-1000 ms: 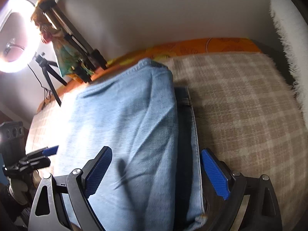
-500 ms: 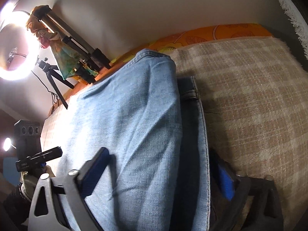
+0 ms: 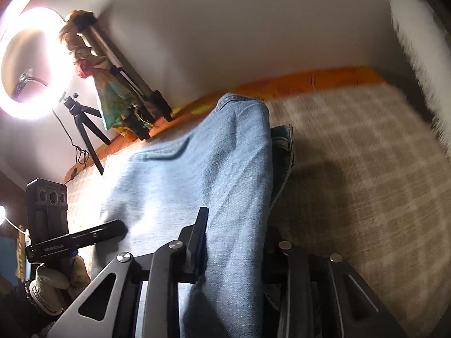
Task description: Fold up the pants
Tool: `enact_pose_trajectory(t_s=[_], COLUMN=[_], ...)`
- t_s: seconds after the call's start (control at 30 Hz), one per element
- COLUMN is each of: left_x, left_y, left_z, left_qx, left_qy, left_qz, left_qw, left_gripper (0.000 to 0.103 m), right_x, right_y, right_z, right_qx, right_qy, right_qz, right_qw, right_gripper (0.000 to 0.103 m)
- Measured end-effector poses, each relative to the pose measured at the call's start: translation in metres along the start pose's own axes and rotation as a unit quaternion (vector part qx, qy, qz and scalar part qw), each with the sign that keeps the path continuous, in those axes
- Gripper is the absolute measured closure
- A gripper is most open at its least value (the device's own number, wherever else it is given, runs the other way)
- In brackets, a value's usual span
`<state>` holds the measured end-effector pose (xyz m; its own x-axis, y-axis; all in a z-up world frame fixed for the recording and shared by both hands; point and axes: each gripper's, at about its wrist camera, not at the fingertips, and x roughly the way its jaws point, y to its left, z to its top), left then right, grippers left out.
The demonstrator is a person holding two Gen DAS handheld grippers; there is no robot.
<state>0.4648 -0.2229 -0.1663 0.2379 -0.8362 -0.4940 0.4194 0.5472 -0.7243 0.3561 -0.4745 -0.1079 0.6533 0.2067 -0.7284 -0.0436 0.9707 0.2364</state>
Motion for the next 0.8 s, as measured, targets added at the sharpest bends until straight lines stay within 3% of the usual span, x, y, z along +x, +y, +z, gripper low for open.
enact_pose_trajectory(t_s=[0.17,0.43,0.8], left_x=[-0.007,0.006,0.043], left_y=[-0.018,-0.047,-0.047], left_z=[0.01,0.039,0.062], left_qx=[0.025,0.074,0.091], left_qy=[-0.016,-0.024,-0.02], left_qz=[-0.008,-0.006,0.04], left_qw=[0.9995,0.997,0.9948], left_gripper=[0.085,0.087,0.088], right_x=[-0.023,-0.042,-0.006], right_y=[0.018,0.006,-0.033], right_z=[0.009,0.031,0.048], right_qx=[-0.028,-0.034,-0.017], right_qy=[-0.029,-0.057,-0.035], right_qz=[-0.029,-0.059,-0.103], right_qw=[0.999,0.996,0.994], right_gripper=[0.078,0.081,0.082])
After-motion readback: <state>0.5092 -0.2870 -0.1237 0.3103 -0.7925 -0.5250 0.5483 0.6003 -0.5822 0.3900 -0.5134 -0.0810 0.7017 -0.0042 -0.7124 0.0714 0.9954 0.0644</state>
